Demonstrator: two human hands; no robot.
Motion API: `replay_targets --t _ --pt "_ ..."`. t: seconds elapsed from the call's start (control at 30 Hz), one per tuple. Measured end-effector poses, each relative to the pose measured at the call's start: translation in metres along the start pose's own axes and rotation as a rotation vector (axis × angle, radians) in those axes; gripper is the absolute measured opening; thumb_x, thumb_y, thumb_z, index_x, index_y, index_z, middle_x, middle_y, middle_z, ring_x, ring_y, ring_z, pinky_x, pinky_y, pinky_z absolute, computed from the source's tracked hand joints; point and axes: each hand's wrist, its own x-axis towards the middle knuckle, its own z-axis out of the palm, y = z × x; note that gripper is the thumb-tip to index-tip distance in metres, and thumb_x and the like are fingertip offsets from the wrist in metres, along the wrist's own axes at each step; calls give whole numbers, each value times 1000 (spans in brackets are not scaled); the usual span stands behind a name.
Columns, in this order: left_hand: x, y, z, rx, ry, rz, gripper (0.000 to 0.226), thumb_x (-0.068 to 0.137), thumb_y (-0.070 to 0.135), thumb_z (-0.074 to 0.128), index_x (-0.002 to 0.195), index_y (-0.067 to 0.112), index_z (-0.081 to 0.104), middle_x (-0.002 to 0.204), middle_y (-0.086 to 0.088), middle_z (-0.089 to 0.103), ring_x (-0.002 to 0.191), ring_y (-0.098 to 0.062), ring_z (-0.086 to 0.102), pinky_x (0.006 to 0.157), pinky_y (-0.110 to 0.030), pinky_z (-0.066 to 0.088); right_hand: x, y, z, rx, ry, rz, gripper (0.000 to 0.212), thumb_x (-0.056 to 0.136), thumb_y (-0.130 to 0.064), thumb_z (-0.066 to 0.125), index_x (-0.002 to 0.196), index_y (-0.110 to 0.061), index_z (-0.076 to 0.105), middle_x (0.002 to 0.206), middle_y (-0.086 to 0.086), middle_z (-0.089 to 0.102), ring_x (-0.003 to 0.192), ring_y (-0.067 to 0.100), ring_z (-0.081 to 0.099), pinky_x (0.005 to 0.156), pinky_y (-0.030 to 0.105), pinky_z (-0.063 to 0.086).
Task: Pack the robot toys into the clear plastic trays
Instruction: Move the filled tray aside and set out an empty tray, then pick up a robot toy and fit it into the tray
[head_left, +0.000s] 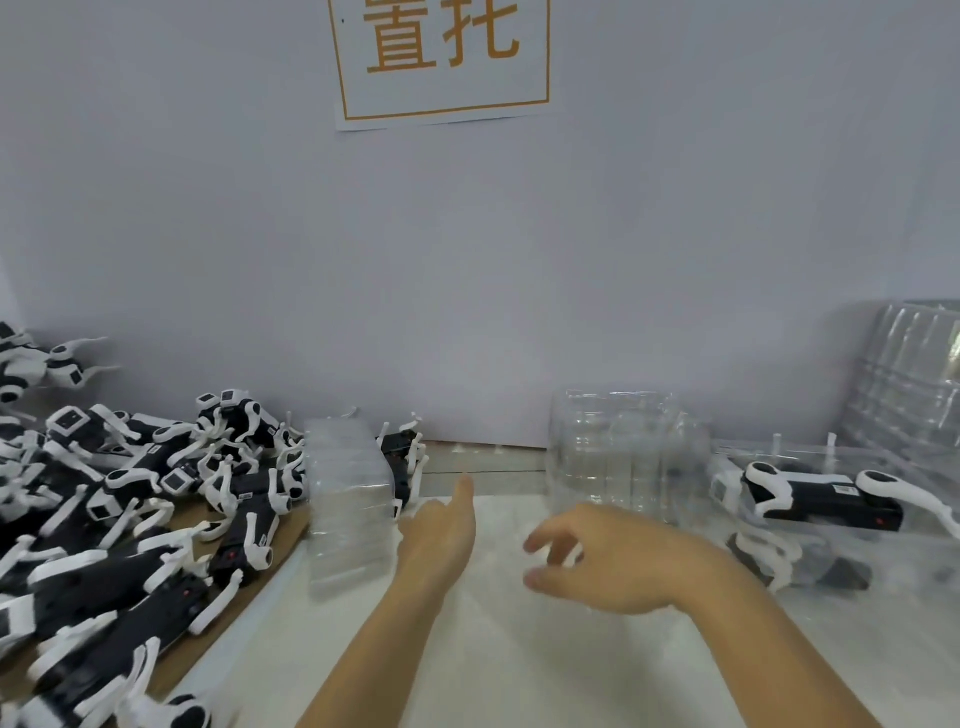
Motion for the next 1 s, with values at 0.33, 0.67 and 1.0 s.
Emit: replay_targets --t 0.33,0.67,1.0 --pt "62 13 10 415 125 324 40 96 16 50 131 2 37 140 -18 36 129 -36 35 100 -38 33 -7 3 -9 -64 -163 4 38 85 -28 74 117 -46 65 108 -22 69 96 -1 63 70 16 43" --pt "111 10 -11 1051 115 462 37 84 -13 42 109 6 61 77 1 49 104 -24 64 83 -29 50 -3 -2 -5 21 29 82 60 91 -50 64 143 -29 44 141 -3 48 120 19 55 88 27 43" --pt "88 41 -10 511 419 523 24 93 -3 49 95 7 71 78 -10 67 75 -30 65 59 -33 44 -9 15 -12 -258 -127 298 82 89 -41 70 155 -28 24 165 5 -6 145 35 29 107 43 42"
